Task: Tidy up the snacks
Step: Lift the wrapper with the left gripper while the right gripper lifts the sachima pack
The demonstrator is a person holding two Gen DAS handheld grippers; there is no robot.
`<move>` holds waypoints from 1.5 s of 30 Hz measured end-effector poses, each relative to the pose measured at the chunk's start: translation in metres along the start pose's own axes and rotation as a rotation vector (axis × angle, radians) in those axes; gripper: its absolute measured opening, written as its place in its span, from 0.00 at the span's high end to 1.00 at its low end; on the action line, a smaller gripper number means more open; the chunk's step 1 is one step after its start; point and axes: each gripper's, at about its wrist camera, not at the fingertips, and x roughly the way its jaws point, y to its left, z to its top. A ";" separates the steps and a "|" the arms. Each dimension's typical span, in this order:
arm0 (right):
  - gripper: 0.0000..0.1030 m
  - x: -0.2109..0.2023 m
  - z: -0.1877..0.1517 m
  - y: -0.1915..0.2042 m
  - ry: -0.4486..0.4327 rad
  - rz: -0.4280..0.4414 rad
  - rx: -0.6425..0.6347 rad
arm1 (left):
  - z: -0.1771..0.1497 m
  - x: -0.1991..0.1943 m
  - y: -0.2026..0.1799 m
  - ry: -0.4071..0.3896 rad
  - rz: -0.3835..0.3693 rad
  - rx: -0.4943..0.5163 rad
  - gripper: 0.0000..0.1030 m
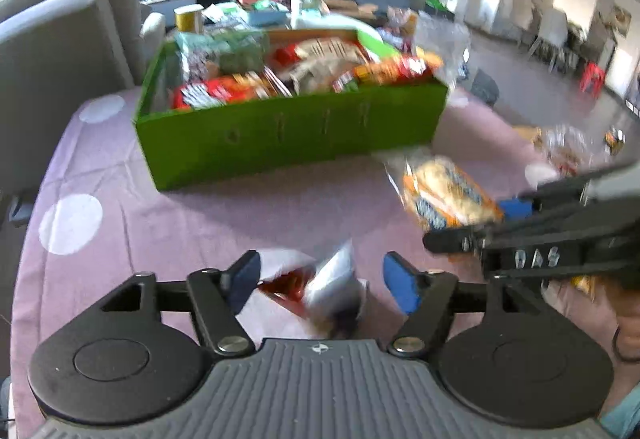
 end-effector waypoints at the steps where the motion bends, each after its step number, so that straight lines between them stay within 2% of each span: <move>1: 0.26 0.000 0.000 0.000 0.000 0.000 0.000 | -0.002 0.004 -0.002 0.011 0.012 0.013 0.34; 5: 0.26 -0.001 0.000 -0.001 -0.004 0.002 0.002 | -0.007 0.012 -0.004 0.048 0.044 0.022 0.33; 9: 0.26 0.000 -0.001 -0.003 -0.004 0.000 0.011 | -0.011 0.009 0.000 0.049 0.055 0.019 0.25; 15: 0.26 0.003 -0.002 -0.003 0.003 0.009 0.012 | -0.015 0.007 0.005 0.054 0.051 0.006 0.23; 16: 0.26 0.003 -0.002 -0.003 0.004 0.010 0.011 | -0.015 0.007 0.005 0.053 0.048 0.003 0.26; 19: 0.26 0.003 -0.003 -0.002 0.004 0.012 0.010 | -0.012 0.005 0.006 0.046 0.015 -0.016 0.42; 21: 0.26 0.003 -0.002 -0.003 0.003 0.012 0.011 | -0.010 0.006 0.006 0.049 0.000 -0.041 0.47; 23: 0.26 0.003 -0.002 -0.003 0.003 0.011 0.013 | -0.008 0.006 0.007 0.046 -0.010 -0.065 0.59; 31: 0.26 0.001 -0.002 -0.003 -0.004 0.008 0.016 | -0.001 -0.005 0.011 0.000 -0.002 -0.084 0.61; 38: 0.26 -0.010 0.001 0.002 -0.034 0.023 -0.002 | 0.015 -0.021 0.010 -0.056 -0.001 -0.058 0.61; 45: 0.26 -0.031 0.025 0.009 -0.120 0.052 -0.035 | 0.055 -0.030 0.016 -0.130 0.016 -0.023 0.61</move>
